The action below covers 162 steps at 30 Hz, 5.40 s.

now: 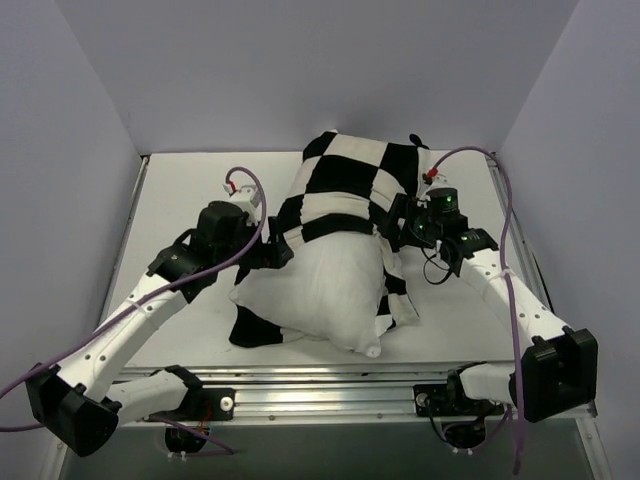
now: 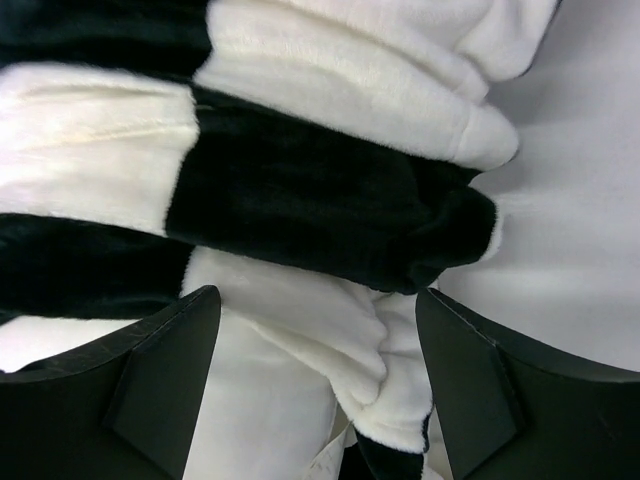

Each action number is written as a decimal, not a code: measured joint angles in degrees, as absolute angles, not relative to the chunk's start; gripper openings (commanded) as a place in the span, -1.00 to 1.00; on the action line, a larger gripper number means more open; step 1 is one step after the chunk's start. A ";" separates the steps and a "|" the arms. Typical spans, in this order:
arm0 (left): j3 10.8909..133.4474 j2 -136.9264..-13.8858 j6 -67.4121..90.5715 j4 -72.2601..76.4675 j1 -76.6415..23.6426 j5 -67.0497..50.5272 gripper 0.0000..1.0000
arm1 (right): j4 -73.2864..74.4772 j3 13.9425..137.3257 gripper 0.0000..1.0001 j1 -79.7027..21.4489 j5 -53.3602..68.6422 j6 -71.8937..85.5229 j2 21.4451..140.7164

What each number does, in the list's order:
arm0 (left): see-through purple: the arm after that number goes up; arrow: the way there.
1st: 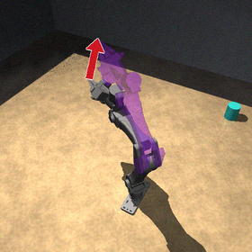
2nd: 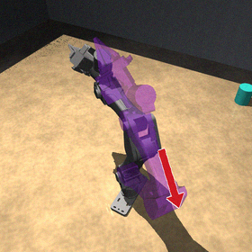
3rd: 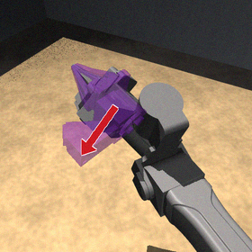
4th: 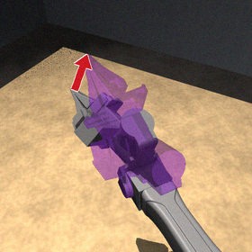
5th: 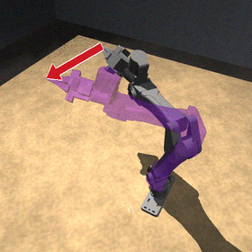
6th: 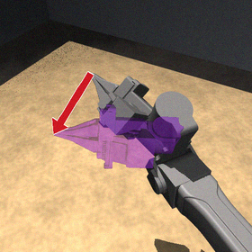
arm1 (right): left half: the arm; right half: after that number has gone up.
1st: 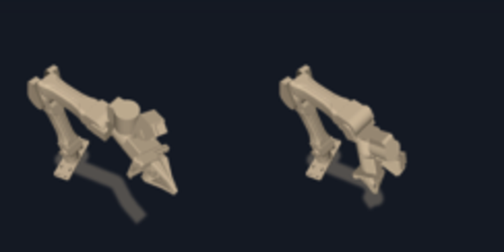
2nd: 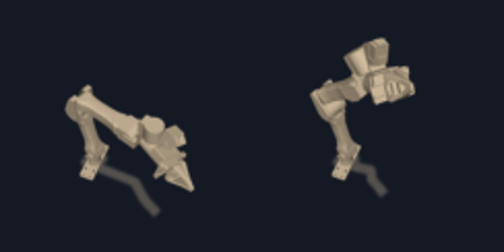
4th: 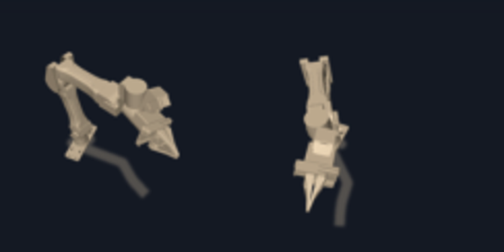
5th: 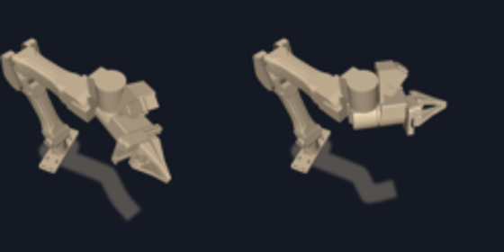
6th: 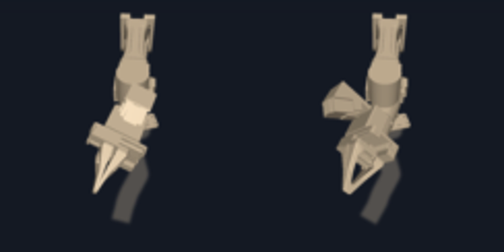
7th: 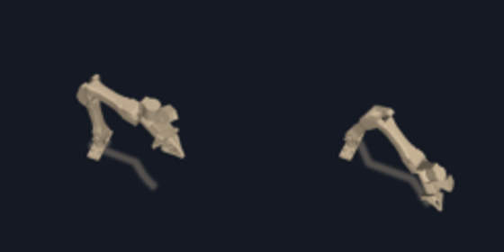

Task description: Remove the pillowcase from the pillow

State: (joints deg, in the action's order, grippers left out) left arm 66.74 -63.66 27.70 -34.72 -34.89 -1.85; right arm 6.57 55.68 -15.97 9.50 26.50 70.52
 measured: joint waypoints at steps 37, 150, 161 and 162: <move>37.28 -43.68 40.93 -23.00 -45.78 4.71 0.75 | 11.20 67.88 1.00 -53.19 -11.92 17.06 73.21; 80.55 -95.42 18.06 -23.51 -28.84 1.96 -0.95 | 6.74 56.88 -1.00 -44.73 -3.51 14.79 70.85; 84.47 -99.96 24.99 -26.35 -21.47 -4.10 -0.95 | 27.33 61.87 -1.00 -44.49 -1.72 19.51 51.05; 85.08 -100.68 25.32 -26.96 -20.86 -5.43 -0.95 | 28.32 62.30 -1.00 -44.47 -1.39 19.66 50.54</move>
